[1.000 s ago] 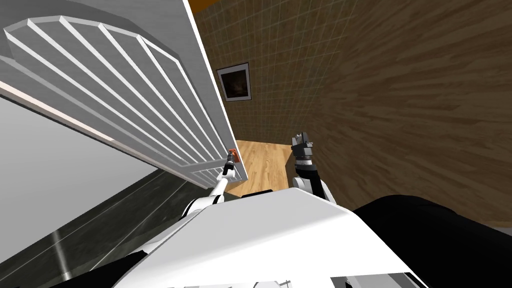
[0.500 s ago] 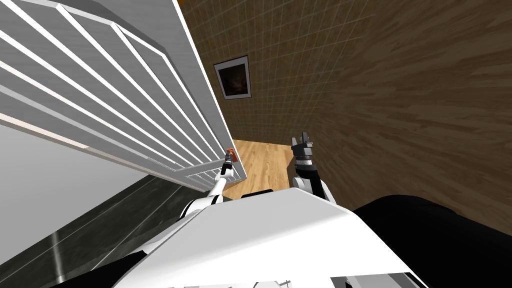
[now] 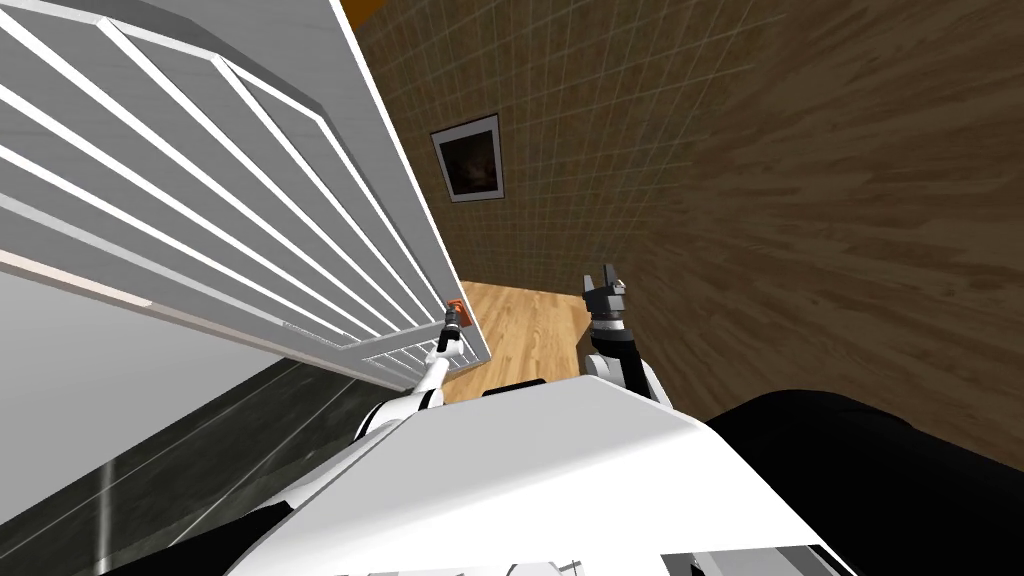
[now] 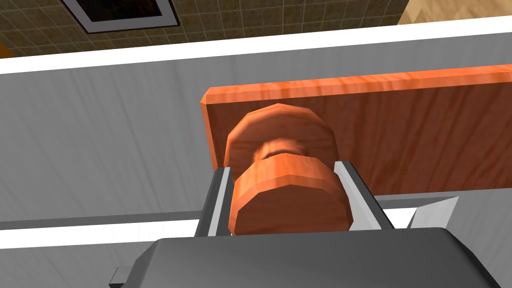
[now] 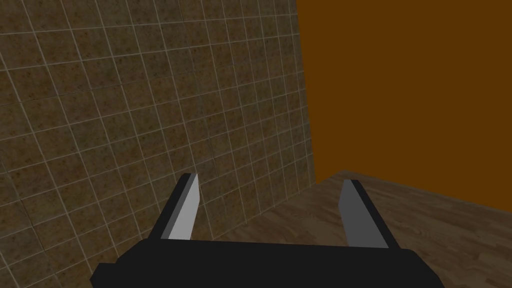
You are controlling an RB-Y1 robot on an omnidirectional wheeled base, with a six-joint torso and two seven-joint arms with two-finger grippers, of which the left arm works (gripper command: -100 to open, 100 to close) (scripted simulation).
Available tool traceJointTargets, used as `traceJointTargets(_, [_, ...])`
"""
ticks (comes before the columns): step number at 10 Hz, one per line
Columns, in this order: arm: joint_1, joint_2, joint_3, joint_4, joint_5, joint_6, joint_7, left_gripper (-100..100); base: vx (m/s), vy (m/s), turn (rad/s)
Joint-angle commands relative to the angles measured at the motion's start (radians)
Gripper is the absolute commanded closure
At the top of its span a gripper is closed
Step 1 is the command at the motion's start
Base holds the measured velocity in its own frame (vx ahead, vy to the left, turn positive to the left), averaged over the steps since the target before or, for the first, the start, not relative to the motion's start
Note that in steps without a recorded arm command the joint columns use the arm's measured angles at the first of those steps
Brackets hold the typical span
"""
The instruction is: Push the door open
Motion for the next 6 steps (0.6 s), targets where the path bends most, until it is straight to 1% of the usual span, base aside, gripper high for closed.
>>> traceJointTargets(1, [-0.002, 0.019, 0.029, -0.001, 0.009, 0.000, -0.010, 100, 0.199, -0.097, 0.079])
traceJointTargets(3, [-0.001, 0.028, 0.053, 0.002, 0.017, 0.001, -0.018, 100, 0.205, -0.112, 0.049])
traceJointTargets(5, [0.001, 0.037, 0.077, 0.004, 0.024, 0.001, -0.026, 100, 0.196, -0.109, 0.080])
traceJointTargets(6, [0.001, 0.037, 0.077, 0.004, 0.024, 0.001, -0.026, 100, 0.120, -0.088, 0.052])
